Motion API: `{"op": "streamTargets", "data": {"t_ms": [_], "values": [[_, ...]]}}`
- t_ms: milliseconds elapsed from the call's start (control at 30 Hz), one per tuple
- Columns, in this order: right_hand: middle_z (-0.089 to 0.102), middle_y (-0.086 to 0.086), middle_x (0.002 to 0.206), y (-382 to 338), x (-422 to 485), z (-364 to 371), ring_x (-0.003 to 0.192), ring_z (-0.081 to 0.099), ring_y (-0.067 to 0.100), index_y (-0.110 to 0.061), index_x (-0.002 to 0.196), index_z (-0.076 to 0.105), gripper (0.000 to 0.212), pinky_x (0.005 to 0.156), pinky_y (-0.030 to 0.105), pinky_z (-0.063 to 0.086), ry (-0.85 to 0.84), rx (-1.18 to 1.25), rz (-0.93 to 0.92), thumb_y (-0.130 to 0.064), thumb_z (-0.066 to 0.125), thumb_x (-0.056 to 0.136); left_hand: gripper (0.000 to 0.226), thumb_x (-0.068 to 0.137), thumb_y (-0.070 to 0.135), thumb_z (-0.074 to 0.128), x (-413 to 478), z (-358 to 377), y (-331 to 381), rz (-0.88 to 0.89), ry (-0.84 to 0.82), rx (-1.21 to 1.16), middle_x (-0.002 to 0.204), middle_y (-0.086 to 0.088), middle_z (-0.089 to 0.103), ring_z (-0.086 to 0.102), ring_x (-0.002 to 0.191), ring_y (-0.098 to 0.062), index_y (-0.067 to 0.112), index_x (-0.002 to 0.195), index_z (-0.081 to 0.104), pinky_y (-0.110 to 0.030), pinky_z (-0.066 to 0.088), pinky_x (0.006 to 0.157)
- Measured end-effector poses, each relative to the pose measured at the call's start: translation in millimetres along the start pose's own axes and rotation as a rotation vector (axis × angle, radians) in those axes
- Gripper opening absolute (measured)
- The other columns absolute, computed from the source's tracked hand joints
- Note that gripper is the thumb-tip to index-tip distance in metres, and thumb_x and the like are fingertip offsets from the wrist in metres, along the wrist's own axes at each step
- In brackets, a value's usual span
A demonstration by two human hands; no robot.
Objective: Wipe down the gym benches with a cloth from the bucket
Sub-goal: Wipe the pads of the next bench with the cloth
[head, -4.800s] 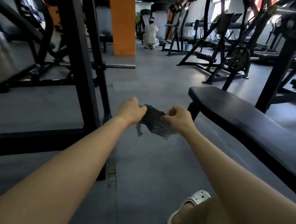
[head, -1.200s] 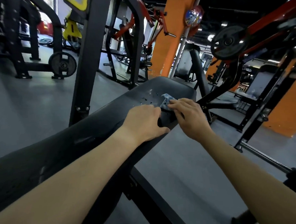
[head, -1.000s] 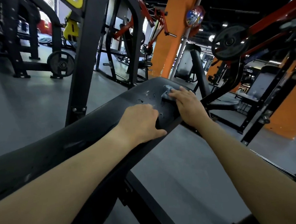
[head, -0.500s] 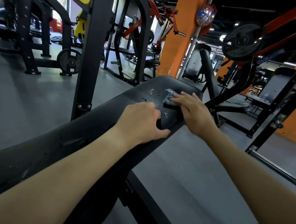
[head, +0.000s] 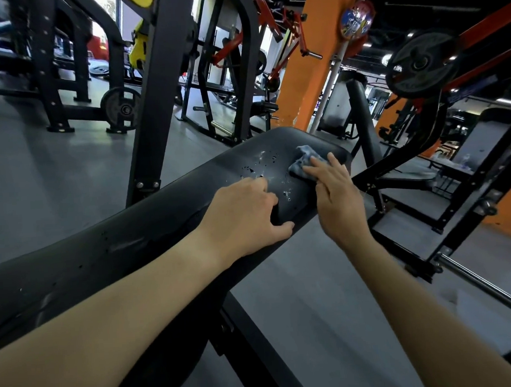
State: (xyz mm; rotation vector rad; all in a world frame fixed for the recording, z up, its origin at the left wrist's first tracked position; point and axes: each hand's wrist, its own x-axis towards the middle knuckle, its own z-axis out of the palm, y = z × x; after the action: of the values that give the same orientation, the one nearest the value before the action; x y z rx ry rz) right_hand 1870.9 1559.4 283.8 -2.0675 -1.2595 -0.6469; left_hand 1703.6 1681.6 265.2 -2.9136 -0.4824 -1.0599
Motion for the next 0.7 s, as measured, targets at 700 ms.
{"op": "streamTargets", "data": {"t_ms": [700], "values": [[0.040, -0.003, 0.159, -5.7, -11.7, -17.2, 0.154, 0.020, 0.017, -0.020, 0.144, 0.053, 0.045, 0.127, 0.041, 0.013, -0.111, -0.177, -0.092, -0.011, 0.038, 0.103, 0.063, 0.100, 0.057, 0.047, -41.3, 0.3, -0.8, 0.007, -0.125, -0.059, 0.156, -0.003, 0.039, 0.038, 0.142, -0.021, 0.011, 0.144, 0.048, -0.041, 0.033, 0.117]]}}
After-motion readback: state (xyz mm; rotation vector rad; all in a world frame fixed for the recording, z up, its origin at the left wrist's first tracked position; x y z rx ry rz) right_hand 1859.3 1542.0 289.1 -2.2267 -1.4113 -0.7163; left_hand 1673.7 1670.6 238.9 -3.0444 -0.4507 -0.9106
